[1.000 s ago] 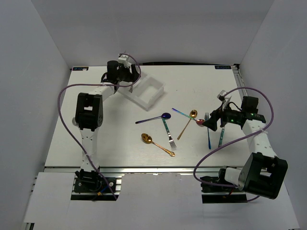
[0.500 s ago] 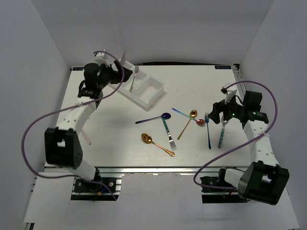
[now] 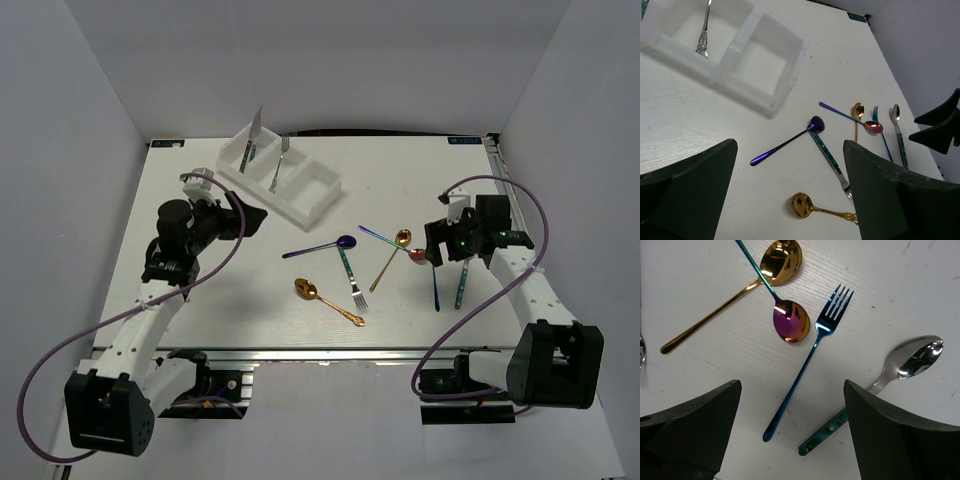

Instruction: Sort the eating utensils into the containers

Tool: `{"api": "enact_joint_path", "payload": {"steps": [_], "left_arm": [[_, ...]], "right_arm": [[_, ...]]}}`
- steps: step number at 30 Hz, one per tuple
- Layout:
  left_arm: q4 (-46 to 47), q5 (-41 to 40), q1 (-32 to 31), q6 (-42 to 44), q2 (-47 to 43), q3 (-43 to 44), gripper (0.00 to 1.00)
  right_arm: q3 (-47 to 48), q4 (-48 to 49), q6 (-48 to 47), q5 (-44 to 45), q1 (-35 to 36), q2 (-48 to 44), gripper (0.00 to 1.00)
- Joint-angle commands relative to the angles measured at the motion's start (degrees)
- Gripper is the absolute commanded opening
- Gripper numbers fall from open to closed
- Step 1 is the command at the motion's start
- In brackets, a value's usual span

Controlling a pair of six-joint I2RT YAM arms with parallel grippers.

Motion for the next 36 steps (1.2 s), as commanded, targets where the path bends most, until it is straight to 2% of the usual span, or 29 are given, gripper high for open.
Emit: {"api": "enact_joint_path", "payload": {"steps": [1, 25, 26, 34, 36], "left_arm": [[0.84, -0.29, 0.06, 2.38, -3.13, -3.75, 0.98], [0.06, -0.02, 0.15, 4.05, -7.09, -6.05, 0.98], [0.06, 0.06, 0.15, 4.05, -7.09, -6.05, 0.98], [0.32, 0.76, 0.15, 4.40, -7.00, -6.05, 0.98], [1.72, 3.56, 0.15, 4.58, -7.44, -6.14, 0.98]], "right_arm": [[-0.96, 0.64, 1.84, 3.81, 1.46, 1.88, 0.89], [-1.22, 5.38, 1.93, 10.40, 3.13, 18.15, 0.51], [-1.31, 5.56, 1.84, 10.67, 3.13, 18.94, 0.45], [-3.07, 7.40, 2.19, 13.22, 3.04, 19.91, 0.20], [-3.33, 7.67, 2.37, 13.39, 3.04, 19.74, 0.10]]}}
